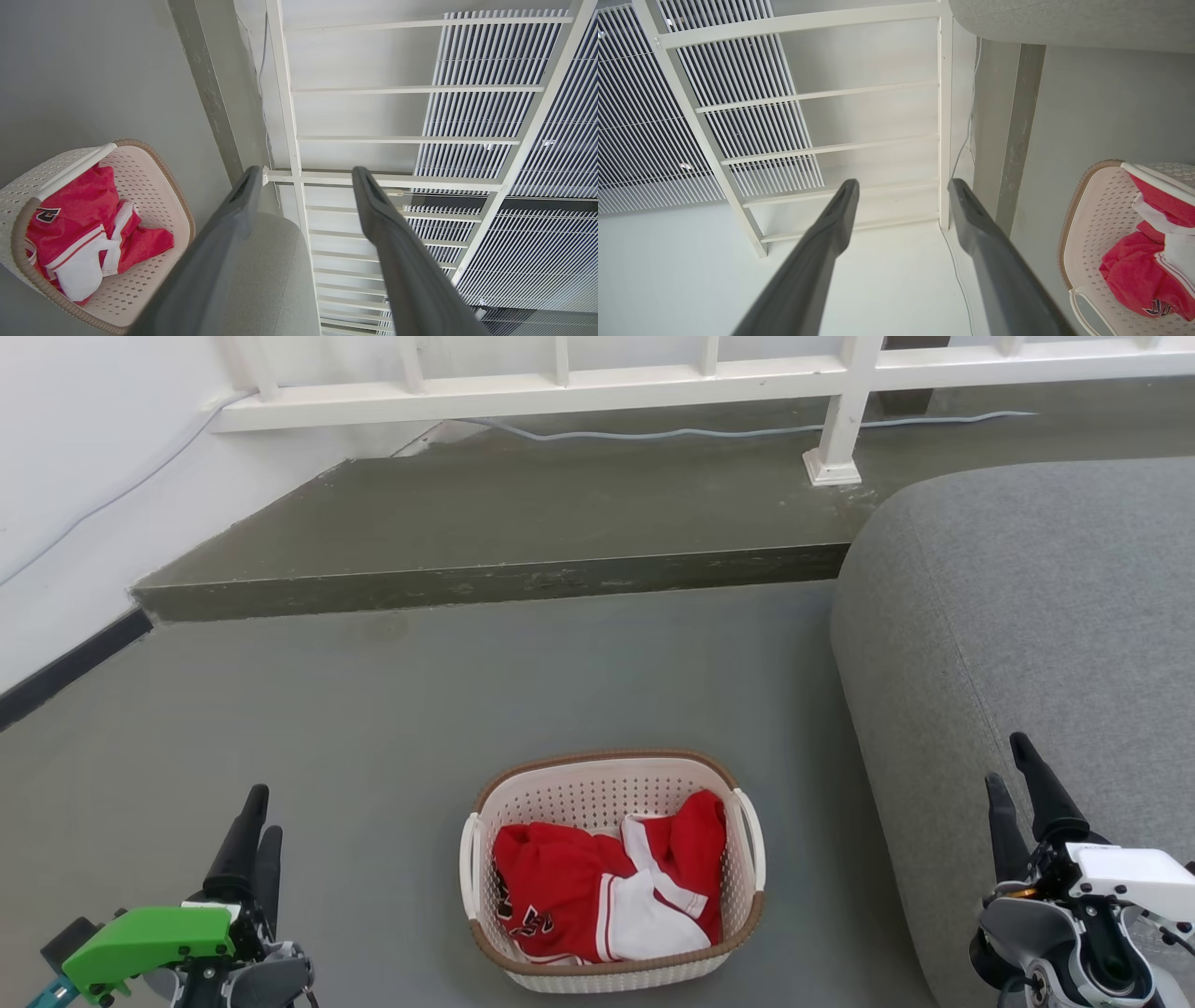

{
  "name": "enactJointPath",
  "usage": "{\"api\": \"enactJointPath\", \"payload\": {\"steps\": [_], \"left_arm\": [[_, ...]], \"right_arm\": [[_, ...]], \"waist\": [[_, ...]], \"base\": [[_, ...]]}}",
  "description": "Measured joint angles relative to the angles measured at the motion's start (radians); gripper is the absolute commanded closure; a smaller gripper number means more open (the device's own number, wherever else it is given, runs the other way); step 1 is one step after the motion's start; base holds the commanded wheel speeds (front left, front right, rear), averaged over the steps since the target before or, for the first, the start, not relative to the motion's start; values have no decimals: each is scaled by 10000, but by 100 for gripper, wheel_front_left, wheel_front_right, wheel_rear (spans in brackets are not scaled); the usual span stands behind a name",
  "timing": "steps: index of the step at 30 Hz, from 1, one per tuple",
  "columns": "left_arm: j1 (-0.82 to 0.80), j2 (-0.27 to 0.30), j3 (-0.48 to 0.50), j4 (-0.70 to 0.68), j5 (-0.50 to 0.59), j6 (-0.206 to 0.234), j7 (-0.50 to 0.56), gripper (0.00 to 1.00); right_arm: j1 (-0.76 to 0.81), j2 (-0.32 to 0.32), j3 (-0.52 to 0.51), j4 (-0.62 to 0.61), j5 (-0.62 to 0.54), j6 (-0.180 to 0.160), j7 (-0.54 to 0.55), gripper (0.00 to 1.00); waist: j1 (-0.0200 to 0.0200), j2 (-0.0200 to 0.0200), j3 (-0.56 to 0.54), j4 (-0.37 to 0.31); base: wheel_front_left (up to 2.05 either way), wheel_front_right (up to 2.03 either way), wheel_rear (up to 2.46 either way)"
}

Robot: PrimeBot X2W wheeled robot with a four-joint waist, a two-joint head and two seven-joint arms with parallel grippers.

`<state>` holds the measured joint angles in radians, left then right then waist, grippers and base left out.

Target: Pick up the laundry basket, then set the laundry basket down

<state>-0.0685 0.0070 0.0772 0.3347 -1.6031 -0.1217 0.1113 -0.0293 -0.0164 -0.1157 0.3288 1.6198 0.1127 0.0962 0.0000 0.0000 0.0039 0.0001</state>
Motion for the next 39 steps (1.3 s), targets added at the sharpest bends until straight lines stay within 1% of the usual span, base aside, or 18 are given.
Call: {"api": "enactJointPath", "payload": {"steps": [12, 18, 25, 30, 35, 39], "left_arm": [[0, 4, -251, -192, 8, 0, -341, 0], [0, 17, -487, -274, 299, 0, -525, 0], [-8, 125, -838, -431, 897, 0, -867, 0], [-34, 426, -1124, -533, 1739, 0, -1051, 0], [-42, 476, -1371, -568, 2414, 0, -1181, 0], [-59, 472, -1394, -644, 2907, 0, -1329, 0]], "right_arm": [[-9, -8, 261, -318, -123, 0, -249, 0], [-13, -27, 451, -462, -439, 0, -433, 0], [-19, -182, 809, -627, -963, 2, -715, 0], [-22, -238, 1072, -669, -1220, 2, -884, 0], [-35, -564, 1425, -686, -1994, 2, -1099, 0], [-37, -591, 1607, -685, -2368, 4, -1235, 0]], "waist": [[0, 0, 19, 11], [0, 0, 32, 13], [0, 0, 51, 12], [0, 0, 61, 13], [0, 0, 65, 13], [0, 0, 66, 12]], "base": [[0, 0, 0], [0, 0, 0], [0, 0, 0], [0, 0, 0], [0, 0, 0], [0, 0, 0]]}}
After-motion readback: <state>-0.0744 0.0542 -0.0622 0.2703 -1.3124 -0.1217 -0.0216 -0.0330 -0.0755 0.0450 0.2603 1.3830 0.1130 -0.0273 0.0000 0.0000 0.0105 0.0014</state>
